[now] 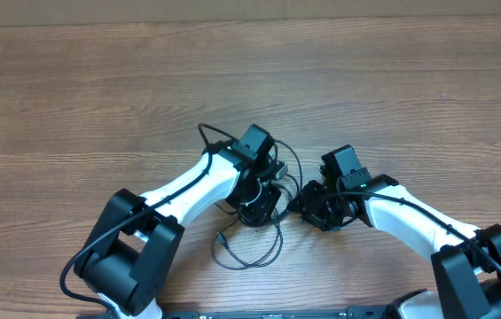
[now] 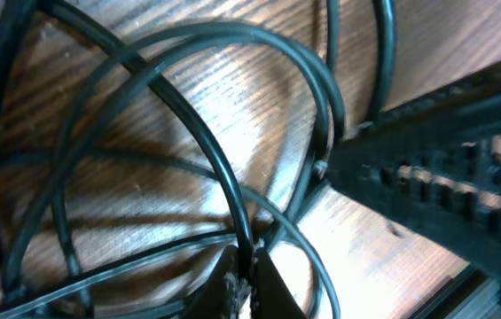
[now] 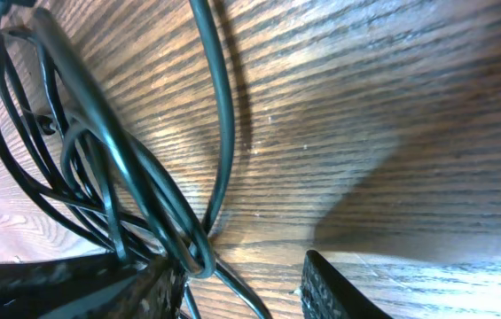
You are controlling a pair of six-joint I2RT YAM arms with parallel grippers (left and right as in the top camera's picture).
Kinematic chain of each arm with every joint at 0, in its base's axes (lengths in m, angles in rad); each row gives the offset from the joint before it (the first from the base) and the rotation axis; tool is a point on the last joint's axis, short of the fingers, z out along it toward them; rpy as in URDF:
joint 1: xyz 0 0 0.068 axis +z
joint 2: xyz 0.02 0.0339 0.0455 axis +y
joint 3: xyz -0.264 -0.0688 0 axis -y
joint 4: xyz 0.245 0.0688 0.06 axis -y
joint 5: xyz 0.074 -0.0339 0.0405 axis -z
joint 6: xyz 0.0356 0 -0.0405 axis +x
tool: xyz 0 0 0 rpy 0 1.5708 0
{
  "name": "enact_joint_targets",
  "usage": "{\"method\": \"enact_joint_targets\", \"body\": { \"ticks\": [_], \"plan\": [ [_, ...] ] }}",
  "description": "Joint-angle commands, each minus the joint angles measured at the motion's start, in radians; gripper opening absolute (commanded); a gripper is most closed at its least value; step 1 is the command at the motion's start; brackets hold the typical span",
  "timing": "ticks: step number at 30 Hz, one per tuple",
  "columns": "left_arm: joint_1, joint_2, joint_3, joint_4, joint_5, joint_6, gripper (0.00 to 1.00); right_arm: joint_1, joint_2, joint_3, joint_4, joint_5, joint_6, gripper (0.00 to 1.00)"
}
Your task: Untangle cables
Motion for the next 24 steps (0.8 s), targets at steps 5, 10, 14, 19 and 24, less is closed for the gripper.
{"method": "enact_joint_targets", "body": {
  "ticks": [5,10,14,19,24],
  "plan": [
    [0.0,-0.018,0.143,-0.108,0.002,0.032,0.04,0.007,0.002,-0.016,0.005,-0.037,0.003,0.42],
    [0.013,-0.018,0.226,-0.189,0.072,0.099,0.04,0.007,0.002,-0.016,0.024,-0.035,0.003,0.41],
    [0.045,-0.023,0.336,-0.283,0.217,0.174,0.04,0.007,0.002,-0.016,0.079,-0.031,0.003,0.41],
    [0.106,-0.068,0.503,-0.4,0.339,0.238,0.04,0.007,0.002,-0.016,0.142,0.009,0.004,0.37],
    [0.158,-0.159,0.617,-0.443,0.341,0.245,0.04,0.006,0.002,-0.016,0.145,0.05,0.003,0.33]
  ]
}}
